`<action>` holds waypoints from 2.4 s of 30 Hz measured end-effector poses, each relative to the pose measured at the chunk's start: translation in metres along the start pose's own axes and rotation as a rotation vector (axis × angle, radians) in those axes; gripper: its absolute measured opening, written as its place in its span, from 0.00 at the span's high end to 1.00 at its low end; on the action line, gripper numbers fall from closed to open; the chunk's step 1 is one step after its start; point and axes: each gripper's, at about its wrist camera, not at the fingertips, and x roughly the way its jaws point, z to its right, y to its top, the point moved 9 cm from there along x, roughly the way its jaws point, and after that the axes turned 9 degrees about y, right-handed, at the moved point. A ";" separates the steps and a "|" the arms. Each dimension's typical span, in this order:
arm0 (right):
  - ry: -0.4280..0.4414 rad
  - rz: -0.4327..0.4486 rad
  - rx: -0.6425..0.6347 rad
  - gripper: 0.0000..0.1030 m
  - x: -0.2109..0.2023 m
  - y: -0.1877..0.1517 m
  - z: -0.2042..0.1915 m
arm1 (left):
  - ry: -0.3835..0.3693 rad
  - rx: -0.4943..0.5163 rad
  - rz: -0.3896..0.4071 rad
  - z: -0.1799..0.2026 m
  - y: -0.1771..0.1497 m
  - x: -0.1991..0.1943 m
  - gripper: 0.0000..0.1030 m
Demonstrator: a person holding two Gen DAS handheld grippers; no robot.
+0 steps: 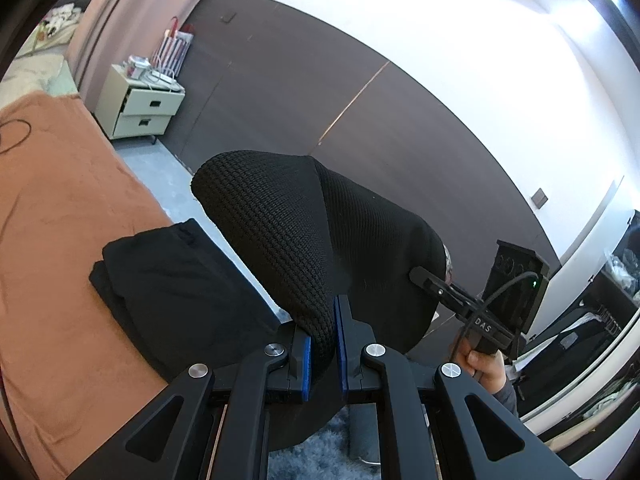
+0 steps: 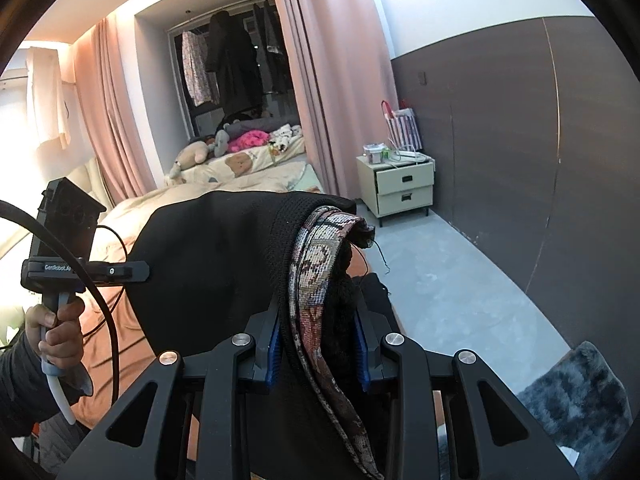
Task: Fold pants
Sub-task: 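Carry the folded black shorts with both grippers toward the bed's edge, then lower the folded shorts onto the duvet with both grippers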
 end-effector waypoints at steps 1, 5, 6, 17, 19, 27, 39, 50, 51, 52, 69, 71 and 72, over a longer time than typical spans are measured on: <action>-0.001 -0.009 -0.001 0.75 0.007 -0.001 -0.002 | -0.004 -0.009 -0.003 -0.006 0.000 0.005 0.90; -0.010 -0.045 -0.001 0.75 0.039 -0.006 -0.011 | 0.000 -0.058 -0.023 -0.032 -0.002 0.027 0.90; -0.012 -0.056 0.001 0.75 0.046 -0.009 -0.013 | -0.003 -0.071 -0.030 -0.038 -0.004 0.033 0.90; -0.023 -0.161 0.030 0.75 0.119 -0.020 -0.030 | 0.017 -0.149 -0.084 -0.100 -0.005 0.081 0.90; -0.022 -0.172 0.030 0.75 0.127 -0.018 -0.028 | 0.025 -0.155 -0.085 -0.110 -0.001 0.085 0.90; -0.071 -0.220 0.053 0.60 0.144 -0.035 -0.007 | 0.109 -0.155 -0.069 -0.149 -0.001 0.100 0.89; -0.226 -0.272 0.167 0.54 0.107 -0.058 0.015 | 0.110 -0.301 -0.179 -0.192 -0.020 0.127 0.62; -0.202 -0.202 0.122 0.54 0.126 -0.059 -0.023 | 0.125 -0.434 -0.148 -0.232 -0.010 0.140 0.61; -0.189 -0.200 0.111 0.54 0.129 -0.059 -0.026 | 0.134 -0.442 -0.143 -0.235 -0.009 0.141 0.61; -0.175 -0.204 0.106 0.54 0.130 -0.062 -0.026 | 0.135 -0.451 -0.135 -0.236 -0.008 0.141 0.61; -0.277 -0.423 0.110 0.68 0.195 -0.078 0.033 | 0.252 -0.377 -0.111 -0.237 -0.019 0.121 0.91; -0.273 -0.408 0.082 0.68 0.197 -0.068 0.022 | 0.267 -0.365 -0.114 -0.235 -0.017 0.120 0.91; -0.270 -0.401 0.077 0.68 0.195 -0.067 0.015 | 0.277 -0.358 -0.116 -0.235 -0.017 0.120 0.91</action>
